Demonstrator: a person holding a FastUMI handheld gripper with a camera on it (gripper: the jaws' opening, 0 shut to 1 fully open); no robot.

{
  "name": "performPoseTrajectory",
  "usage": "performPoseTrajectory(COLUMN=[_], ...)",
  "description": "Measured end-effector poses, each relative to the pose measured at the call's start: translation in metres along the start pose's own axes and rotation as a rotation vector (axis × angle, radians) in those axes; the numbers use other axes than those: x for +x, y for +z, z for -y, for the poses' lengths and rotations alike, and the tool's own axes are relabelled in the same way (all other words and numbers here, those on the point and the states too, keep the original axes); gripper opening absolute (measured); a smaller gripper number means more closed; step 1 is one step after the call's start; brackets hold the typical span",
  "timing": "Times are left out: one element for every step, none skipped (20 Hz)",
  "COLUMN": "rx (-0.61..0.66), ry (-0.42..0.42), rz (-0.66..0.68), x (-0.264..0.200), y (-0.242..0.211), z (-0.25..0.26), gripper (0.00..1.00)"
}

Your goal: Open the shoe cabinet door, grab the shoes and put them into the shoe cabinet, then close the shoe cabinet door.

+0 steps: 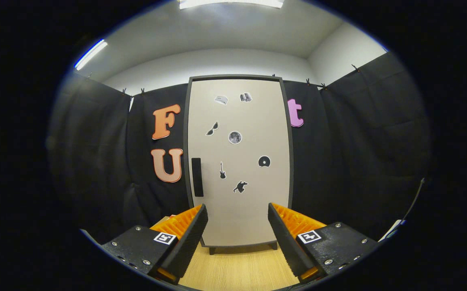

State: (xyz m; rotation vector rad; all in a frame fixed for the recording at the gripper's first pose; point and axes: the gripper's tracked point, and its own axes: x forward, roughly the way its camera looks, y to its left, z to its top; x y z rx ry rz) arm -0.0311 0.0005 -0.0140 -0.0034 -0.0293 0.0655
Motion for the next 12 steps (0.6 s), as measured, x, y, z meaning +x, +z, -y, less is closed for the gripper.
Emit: performPoseTrajectory(rx=[-0.013, -0.023, -0.029, -0.033, -0.033, -0.033, -0.036, -0.042, -0.047, -0.048, -0.044, -0.041], ry=[-0.008, -0.014, -0.014, -0.015, -0.016, -0.016, -0.018, -0.022, -0.027, -0.029, -0.028, -0.026], rz=[0.003, 0.007, 0.009, 0.008, 0.001, -0.005, -0.003, -0.001, 0.003, 0.004, 0.001, -0.003], x=[-0.006, -0.01, -0.015, -0.012, -0.009, -0.004, -0.004, -0.005, -0.005, -0.005, -0.005, -0.005], y=[0.002, 0.003, 0.004, 0.005, 0.005, 0.005, 0.007, 0.008, 0.009, 0.01, 0.009, 0.007], z=[0.003, 0.005, 0.006, 0.002, 0.0, -0.003, -0.003, -0.002, -0.001, -0.001, -0.002, -0.002], gripper=[0.94, 0.94, 0.94, 0.94, 0.94, 0.94, 0.94, 0.94, 0.94, 0.94, 0.94, 0.94])
